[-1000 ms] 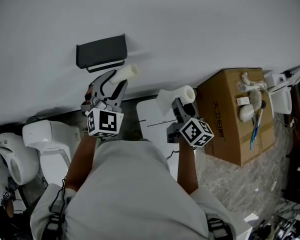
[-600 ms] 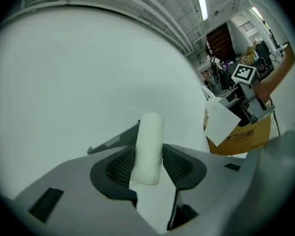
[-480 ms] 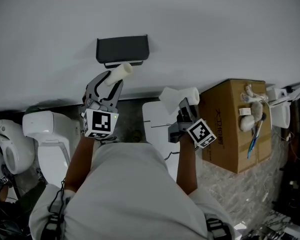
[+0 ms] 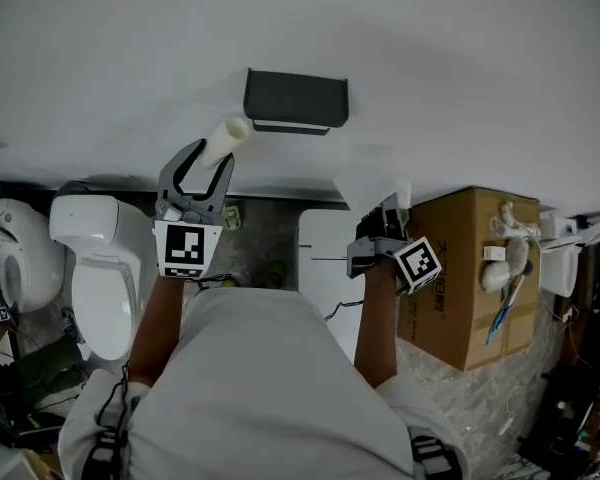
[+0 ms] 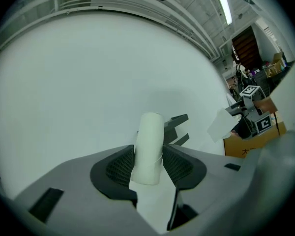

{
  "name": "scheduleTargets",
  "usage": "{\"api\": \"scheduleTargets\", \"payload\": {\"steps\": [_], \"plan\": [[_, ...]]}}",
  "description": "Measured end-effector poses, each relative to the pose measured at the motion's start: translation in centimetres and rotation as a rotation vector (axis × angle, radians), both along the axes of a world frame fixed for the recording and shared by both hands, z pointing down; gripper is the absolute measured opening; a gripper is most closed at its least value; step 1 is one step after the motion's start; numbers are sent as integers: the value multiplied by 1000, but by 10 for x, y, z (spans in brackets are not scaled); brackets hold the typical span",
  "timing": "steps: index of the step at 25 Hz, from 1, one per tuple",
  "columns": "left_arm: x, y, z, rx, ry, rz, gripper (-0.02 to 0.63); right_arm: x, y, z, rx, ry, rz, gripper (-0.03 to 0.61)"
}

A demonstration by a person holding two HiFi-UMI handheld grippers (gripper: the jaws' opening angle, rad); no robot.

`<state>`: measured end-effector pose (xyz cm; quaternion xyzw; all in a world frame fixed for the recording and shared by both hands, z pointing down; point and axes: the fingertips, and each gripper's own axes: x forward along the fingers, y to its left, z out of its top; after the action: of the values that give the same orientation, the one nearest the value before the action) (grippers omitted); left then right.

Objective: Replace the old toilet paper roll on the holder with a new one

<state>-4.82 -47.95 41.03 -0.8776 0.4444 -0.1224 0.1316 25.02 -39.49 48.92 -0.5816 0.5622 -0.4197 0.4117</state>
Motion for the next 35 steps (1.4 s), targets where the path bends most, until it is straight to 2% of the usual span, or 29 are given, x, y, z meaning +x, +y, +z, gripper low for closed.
{"api": "scheduleTargets", "payload": {"steps": [3, 6, 15, 22, 35], "plan": [[-25, 2, -3, -5, 32, -50, 202, 3, -8, -1, 60, -149, 39, 287], [-48, 6, -4, -2, 29, -94, 202, 4, -19, 2, 129, -327, 71, 285], [-101, 11, -3, 10, -10, -201, 202, -13, -61, 11, 210, -600, 91, 281], [-124, 13, -1, 5, -25, -240, 202, -25, -86, 8, 246, -670, 87, 273], [-135, 20, 3, -4, -35, -250, 202, -38, -100, 4, 211, -589, 53, 273]]}}
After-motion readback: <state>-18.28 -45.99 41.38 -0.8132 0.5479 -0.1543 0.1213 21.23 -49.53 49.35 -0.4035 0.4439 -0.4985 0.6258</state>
